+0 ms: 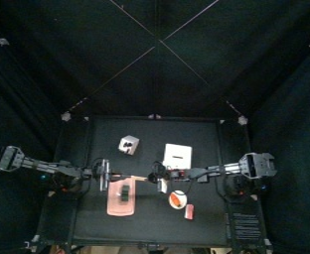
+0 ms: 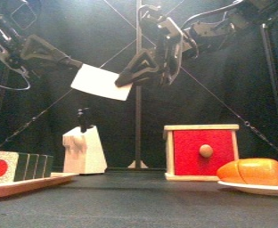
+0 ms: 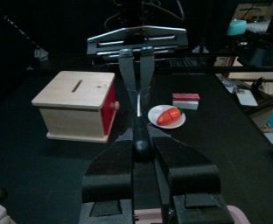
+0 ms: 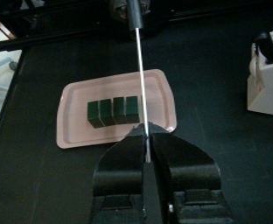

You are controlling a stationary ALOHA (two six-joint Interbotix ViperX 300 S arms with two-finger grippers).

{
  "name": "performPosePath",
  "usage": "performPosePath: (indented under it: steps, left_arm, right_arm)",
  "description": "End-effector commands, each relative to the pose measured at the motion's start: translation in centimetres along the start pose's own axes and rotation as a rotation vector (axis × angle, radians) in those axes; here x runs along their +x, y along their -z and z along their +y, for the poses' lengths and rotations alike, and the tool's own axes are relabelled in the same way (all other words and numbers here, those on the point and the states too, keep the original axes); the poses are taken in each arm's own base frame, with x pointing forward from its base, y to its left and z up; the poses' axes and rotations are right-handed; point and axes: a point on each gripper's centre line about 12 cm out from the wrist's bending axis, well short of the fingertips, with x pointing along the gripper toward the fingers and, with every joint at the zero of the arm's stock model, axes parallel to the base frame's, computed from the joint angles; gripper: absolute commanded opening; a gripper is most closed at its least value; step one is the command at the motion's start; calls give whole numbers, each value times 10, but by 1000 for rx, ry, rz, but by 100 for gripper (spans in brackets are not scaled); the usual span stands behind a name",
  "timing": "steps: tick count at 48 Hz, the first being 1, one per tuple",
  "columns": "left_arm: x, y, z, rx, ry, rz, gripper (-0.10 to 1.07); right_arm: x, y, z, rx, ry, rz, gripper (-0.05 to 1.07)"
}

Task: Cut sushi roll

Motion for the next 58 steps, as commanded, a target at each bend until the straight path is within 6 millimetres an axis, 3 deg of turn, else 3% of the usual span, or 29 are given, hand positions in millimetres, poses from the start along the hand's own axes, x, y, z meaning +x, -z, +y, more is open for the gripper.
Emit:
performPosePath:
  steps: [1, 36, 58]
  left_arm:
    - [1, -1, -1, -2, 4, 6, 39]
    - [-31, 57, -12, -112, 82, 384, 39]
    - [-40, 60, -14, -112, 108, 417, 39]
  right_arm:
    - [-2, -24, 5, -3, -12, -67, 25]
    - [58, -9, 20, -13, -34, 18, 24]
    - [88, 2, 24, -5, -33, 86, 24]
